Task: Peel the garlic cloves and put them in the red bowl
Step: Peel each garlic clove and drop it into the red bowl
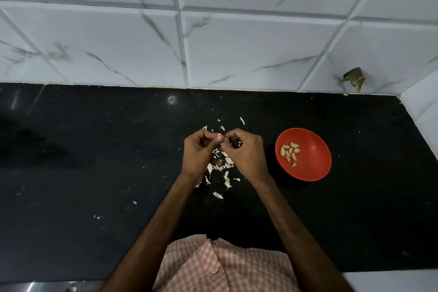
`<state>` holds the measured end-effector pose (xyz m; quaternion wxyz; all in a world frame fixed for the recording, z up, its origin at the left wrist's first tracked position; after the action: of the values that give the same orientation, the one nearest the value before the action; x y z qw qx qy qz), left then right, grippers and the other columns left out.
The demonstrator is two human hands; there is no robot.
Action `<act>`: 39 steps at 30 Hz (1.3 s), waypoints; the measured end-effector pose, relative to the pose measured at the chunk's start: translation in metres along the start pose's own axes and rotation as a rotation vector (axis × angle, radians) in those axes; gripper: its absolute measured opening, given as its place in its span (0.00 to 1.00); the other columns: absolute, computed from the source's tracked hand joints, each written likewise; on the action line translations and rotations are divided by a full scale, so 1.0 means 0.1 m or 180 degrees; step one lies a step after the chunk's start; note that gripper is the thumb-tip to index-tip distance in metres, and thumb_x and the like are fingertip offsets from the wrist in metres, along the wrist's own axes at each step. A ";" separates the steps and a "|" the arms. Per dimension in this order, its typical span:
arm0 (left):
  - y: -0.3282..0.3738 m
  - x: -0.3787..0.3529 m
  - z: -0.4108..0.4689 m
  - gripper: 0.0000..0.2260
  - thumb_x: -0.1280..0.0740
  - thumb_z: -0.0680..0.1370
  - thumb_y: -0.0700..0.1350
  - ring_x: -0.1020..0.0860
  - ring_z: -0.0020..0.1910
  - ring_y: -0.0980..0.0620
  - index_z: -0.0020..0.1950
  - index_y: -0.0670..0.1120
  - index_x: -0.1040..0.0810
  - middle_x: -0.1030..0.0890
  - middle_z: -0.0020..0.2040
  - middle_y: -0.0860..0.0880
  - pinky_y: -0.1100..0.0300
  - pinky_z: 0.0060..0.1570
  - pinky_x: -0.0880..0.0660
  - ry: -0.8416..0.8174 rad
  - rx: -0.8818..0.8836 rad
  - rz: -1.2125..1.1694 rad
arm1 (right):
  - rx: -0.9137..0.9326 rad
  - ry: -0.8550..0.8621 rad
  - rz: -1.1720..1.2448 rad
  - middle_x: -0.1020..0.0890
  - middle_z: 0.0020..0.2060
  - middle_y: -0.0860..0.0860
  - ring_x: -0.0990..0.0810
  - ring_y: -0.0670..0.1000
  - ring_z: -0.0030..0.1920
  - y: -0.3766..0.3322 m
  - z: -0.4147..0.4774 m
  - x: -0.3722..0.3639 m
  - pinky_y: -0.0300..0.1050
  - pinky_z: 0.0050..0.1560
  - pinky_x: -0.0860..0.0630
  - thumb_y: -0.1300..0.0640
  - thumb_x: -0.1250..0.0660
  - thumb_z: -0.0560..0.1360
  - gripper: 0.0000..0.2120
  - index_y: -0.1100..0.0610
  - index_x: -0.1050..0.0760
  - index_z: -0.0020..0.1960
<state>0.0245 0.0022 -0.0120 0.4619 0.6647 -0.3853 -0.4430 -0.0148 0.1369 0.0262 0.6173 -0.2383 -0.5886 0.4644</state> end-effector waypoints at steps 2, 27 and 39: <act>-0.01 0.01 0.00 0.03 0.30 0.79 0.36 0.17 0.38 0.47 0.45 0.39 0.20 0.15 0.41 0.42 0.59 0.24 0.23 -0.0019 0.0023 0.0022 | 0.0006 -0.0077 0.0015 0.16 0.35 0.47 0.17 0.45 0.37 -0.01 0.00 -0.01 0.38 0.40 0.20 0.61 0.26 0.74 0.02 0.60 0.17 0.43; 0.05 0.03 0.01 0.03 0.28 0.79 0.38 0.16 0.41 0.45 0.48 0.38 0.19 0.16 0.45 0.40 0.56 0.26 0.20 -0.0306 -0.0092 0.0597 | 0.0064 -0.0415 -0.0067 0.16 0.34 0.48 0.16 0.47 0.36 0.01 0.02 -0.06 0.50 0.40 0.18 0.61 0.27 0.74 0.01 0.59 0.17 0.44; 0.06 0.03 -0.03 0.07 0.30 0.79 0.38 0.17 0.36 0.54 0.57 0.40 0.17 0.16 0.45 0.43 0.61 0.25 0.23 -0.0127 -0.0308 0.0678 | -0.0523 -0.0286 0.0598 0.15 0.35 0.48 0.16 0.43 0.36 0.15 0.02 -0.07 0.38 0.41 0.19 0.59 0.26 0.76 0.03 0.60 0.16 0.45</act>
<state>0.0278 -0.0019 -0.0064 0.5302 0.5880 -0.4410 -0.4227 -0.0199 0.1370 0.0104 0.5224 -0.3211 -0.6269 0.4806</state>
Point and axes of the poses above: each hand's wrist, its own z-axis towards the middle knuckle, its own x-axis out of the back of the hand, y = z × x, the point moved 8 cm from there along z, towards the middle knuckle
